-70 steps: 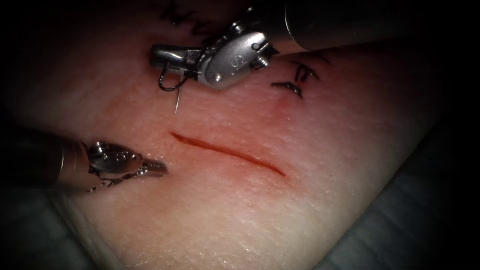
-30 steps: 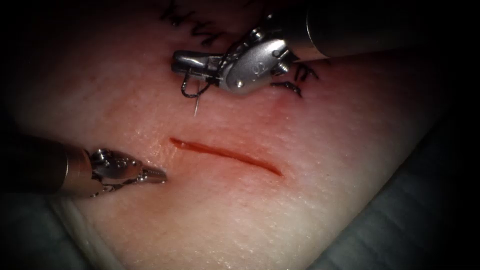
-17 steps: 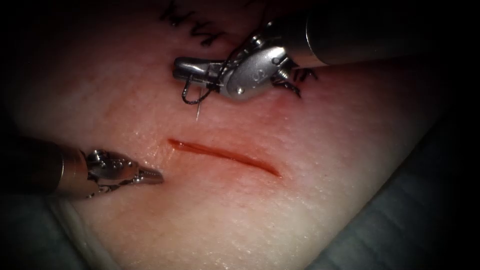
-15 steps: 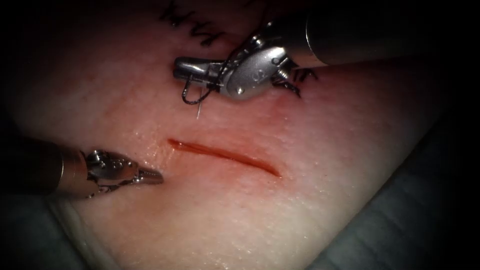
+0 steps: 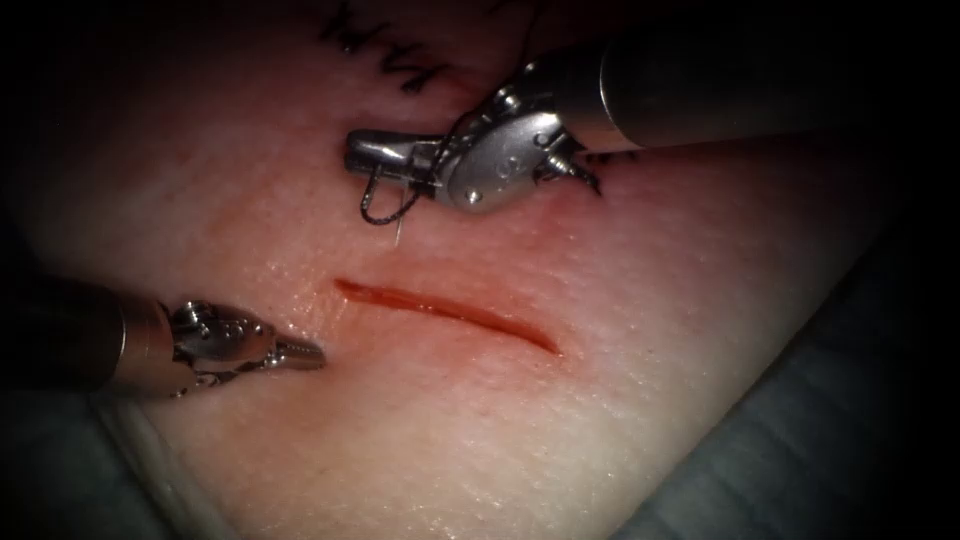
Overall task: Wound Closure
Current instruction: With the right gripper throw the needle through the target on top of the cut
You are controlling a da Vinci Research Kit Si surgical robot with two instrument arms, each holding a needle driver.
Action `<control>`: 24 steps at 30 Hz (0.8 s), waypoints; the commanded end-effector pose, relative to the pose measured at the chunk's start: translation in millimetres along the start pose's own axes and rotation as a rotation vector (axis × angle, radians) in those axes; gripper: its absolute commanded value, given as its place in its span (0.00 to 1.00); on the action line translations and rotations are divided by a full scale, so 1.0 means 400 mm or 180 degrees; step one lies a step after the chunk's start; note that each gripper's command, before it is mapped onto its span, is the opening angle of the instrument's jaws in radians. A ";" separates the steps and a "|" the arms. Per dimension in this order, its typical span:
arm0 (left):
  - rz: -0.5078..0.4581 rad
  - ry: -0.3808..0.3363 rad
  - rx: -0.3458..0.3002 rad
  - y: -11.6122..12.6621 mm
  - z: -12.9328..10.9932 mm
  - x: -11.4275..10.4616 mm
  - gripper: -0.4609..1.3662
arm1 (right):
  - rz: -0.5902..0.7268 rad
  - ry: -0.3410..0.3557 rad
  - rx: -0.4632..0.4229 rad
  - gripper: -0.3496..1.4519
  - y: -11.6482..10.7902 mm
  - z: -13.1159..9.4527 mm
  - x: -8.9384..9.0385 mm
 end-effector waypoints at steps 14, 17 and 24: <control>0.0003 0.0001 -0.0003 0.0000 0.0000 0.0000 0.22 | -0.0225 -0.0030 0.0077 0.00 -0.0092 -0.0002 0.0015; 0.0004 0.0001 -0.0004 0.0000 0.0001 0.0001 0.22 | -0.0253 -0.0042 0.0073 0.00 -0.0109 -0.0004 0.0017; 0.0004 0.0000 -0.0006 0.0001 0.0001 0.0002 0.22 | -0.0181 -0.0053 0.0041 0.00 -0.0146 0.0000 0.0020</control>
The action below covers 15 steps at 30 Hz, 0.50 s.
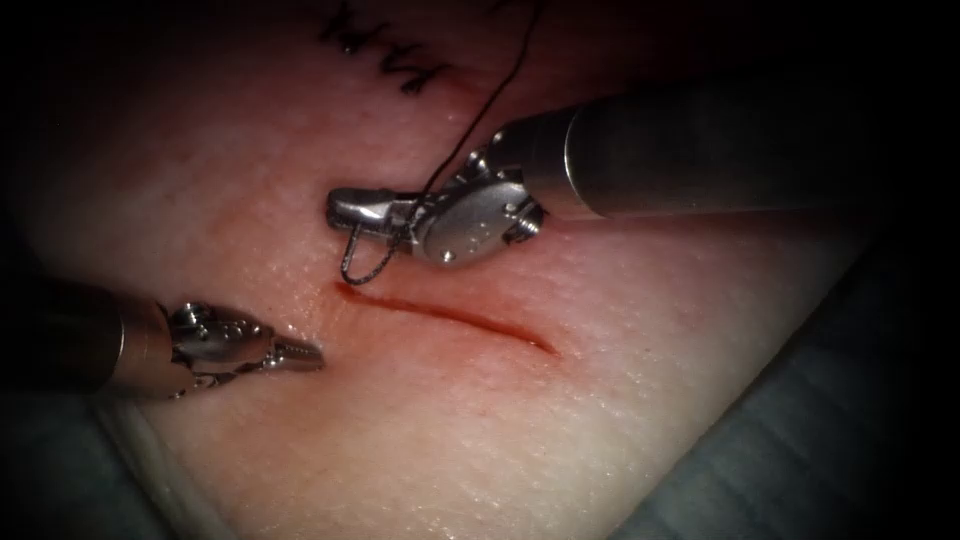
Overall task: Wound Closure
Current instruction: With the right gripper throw the needle through the target on top of the cut
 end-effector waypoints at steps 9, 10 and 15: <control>-0.0004 -0.0003 -0.0005 0.0001 0.0002 0.0005 0.25 | 0.0297 -0.0201 -0.0107 0.00 -0.0049 -0.0010 0.0004; -0.0005 -0.0003 -0.0006 0.0001 0.0002 0.0006 0.25 | 0.0307 -0.0228 -0.0119 0.00 -0.0054 -0.0013 0.0004; -0.0008 -0.0005 -0.0009 0.0001 0.0002 0.0010 0.25 | 0.0451 -0.0346 -0.0145 0.00 -0.0078 -0.0030 0.0002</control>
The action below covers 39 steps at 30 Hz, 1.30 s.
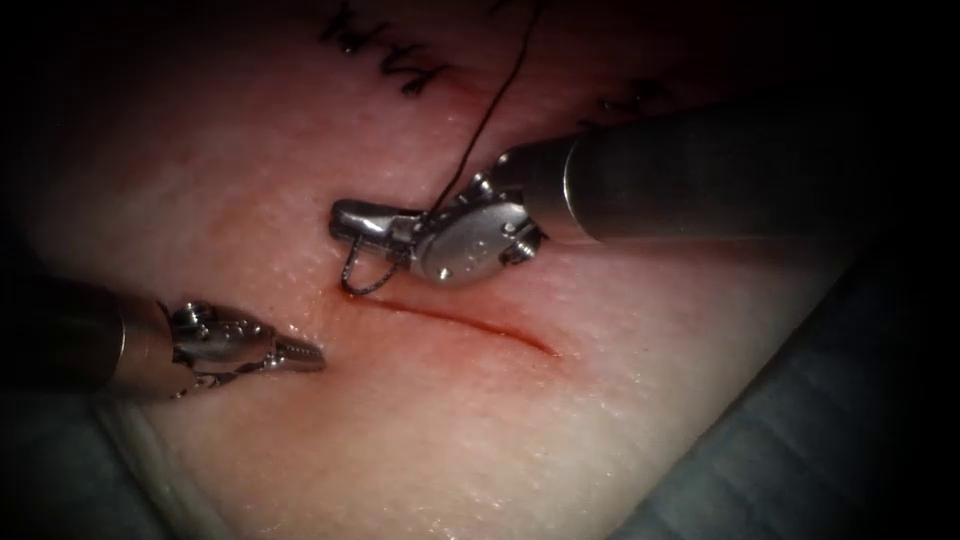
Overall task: Wound Closure
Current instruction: With the right gripper throw the needle through the target on top of the cut
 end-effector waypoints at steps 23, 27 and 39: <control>0.0008 0.0177 0.0093 0.0006 -0.0013 0.0049 0.24 | 0.0281 -0.0040 0.0043 0.00 -0.0040 0.0017 -0.0005; 0.0063 0.0359 0.0155 0.0008 -0.0028 0.0087 0.25 | 0.0294 -0.0043 0.0047 0.00 -0.0031 0.0017 -0.0002; 0.0151 0.0689 0.0179 0.0000 -0.0020 0.0110 0.22 | 0.0322 -0.0048 0.0008 0.00 -0.0013 0.0019 -0.0006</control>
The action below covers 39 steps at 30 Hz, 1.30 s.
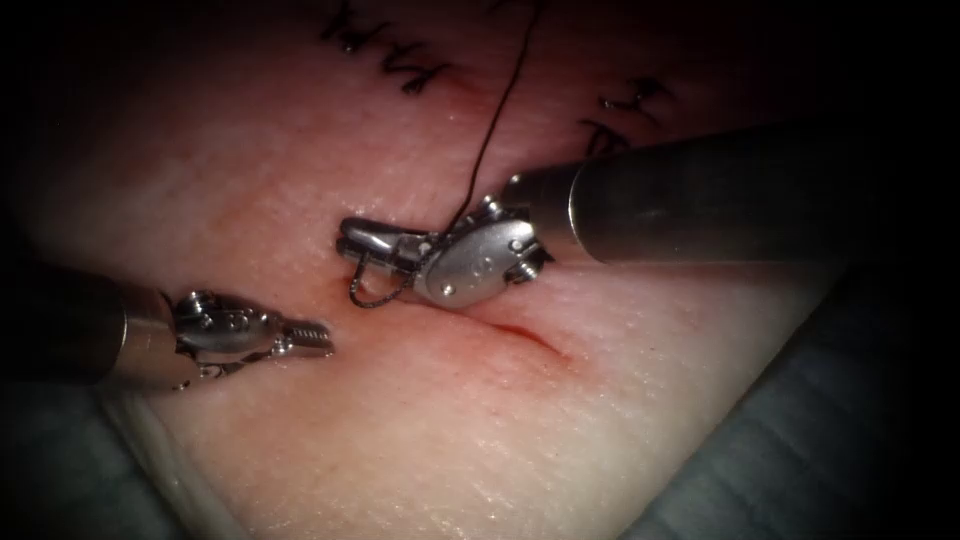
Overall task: Wound Closure
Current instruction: With the right gripper throw the needle through the target on top of the cut
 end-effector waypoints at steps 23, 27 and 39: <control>-0.0050 0.0126 -0.0104 0.0002 0.0125 -0.0033 0.09 | 0.0038 0.0004 -0.0002 0.00 0.0012 -0.0003 0.0008; -0.0091 0.0047 -0.0192 0.0007 0.0150 -0.0058 0.15 | 0.0063 -0.0001 0.0005 0.00 0.0027 -0.0003 0.0015; -0.0168 -0.0192 -0.0269 0.0011 0.0152 -0.0137 0.19 | 0.0164 0.0021 -0.0154 0.00 0.0080 0.0002 0.0014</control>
